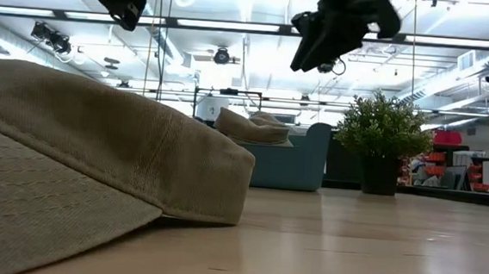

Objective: Pick & Place hat
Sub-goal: Put the brown cap into the blue bin

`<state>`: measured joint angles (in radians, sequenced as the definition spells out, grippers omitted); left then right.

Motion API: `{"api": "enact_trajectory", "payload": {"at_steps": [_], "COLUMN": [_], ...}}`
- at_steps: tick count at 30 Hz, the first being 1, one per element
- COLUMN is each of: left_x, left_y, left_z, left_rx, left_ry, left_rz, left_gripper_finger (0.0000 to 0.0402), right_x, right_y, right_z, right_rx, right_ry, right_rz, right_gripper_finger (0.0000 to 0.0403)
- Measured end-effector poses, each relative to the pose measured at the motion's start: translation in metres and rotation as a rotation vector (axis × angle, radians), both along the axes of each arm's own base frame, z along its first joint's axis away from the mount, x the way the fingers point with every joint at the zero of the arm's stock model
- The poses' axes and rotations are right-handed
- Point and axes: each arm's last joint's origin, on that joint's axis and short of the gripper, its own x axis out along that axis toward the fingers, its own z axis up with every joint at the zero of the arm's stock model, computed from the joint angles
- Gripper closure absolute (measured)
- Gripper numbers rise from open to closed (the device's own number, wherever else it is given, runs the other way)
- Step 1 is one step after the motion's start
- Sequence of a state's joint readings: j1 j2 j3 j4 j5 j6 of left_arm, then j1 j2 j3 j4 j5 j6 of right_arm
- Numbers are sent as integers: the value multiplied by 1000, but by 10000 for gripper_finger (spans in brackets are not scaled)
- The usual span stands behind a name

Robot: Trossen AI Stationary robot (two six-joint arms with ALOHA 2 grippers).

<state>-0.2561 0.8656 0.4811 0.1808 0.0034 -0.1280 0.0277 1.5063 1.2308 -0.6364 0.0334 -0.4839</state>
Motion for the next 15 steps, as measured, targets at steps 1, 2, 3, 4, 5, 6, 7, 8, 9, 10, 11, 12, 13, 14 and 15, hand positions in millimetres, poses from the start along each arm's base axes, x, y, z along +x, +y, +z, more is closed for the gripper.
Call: {"api": "enact_trajectory", "payload": {"at_steps": [1, 2, 3, 4, 5, 6, 7, 8, 9, 10, 11, 12, 13, 14, 15], "left_x": [1, 3, 4, 5, 7, 8, 9, 10, 11, 12, 13, 14, 14, 15, 16], "left_y": [-3, -8, -12, -17, -23, -29, -34, -40, -45, -50, -55, -59, -64, -68, -72], "left_z": [-2, -5, -8, -11, -15, -20, -25, -29, -34, -38, -42, -45, -48, -50, -53], "left_rx": [-16, -35, -54, -64, -73, -86, -96, -104, -110, -120, -128, -140, -154, -165, -164], "left_ry": [24, 49, 73, 97, 125, 157, 191, 218, 244, 268, 284, 297, 307, 314, 317], "left_rz": [-19, -37, -52, -68, -88, -106, -121, -137, -150, -160, -168, -177, -186, -194, -206], "left_gripper_finger": [236, 236, 236, 236, 236, 236, 236, 234, 232, 228, 224, 219, 213, 207, 201], "right_x": [0, 0, 0, 0, 0, 0, 0, 0, 0, 0, 0, 0, 1, 1, 1], "right_y": [4, 8, 11, 15, 18, 21, 24, 27, 29, 31, 34, 36, 38, 40, 41], "right_z": [0, 0, 0, 1, 1, 1, 1, 1, 1, 1, 2, 2, 3, 3, 4], "right_rx": [13, 26, 39, 51, 57, 64, 68, 69, 69, 70, 70, 72, 75, 82, 88], "right_ry": [-1, -2, -5, -10, -13, -13, -13, -15, -18, -22, -27, -35, -45, -53, -60], "right_rz": [-4, -9, -15, -18, -15, -12, -8, -2, 5, 13, 21, 27, 29, 29, 27], "right_gripper_finger": [275, 275, 275, 275, 275, 275, 275, 275, 275, 275, 275, 275, 275, 275, 275]}}
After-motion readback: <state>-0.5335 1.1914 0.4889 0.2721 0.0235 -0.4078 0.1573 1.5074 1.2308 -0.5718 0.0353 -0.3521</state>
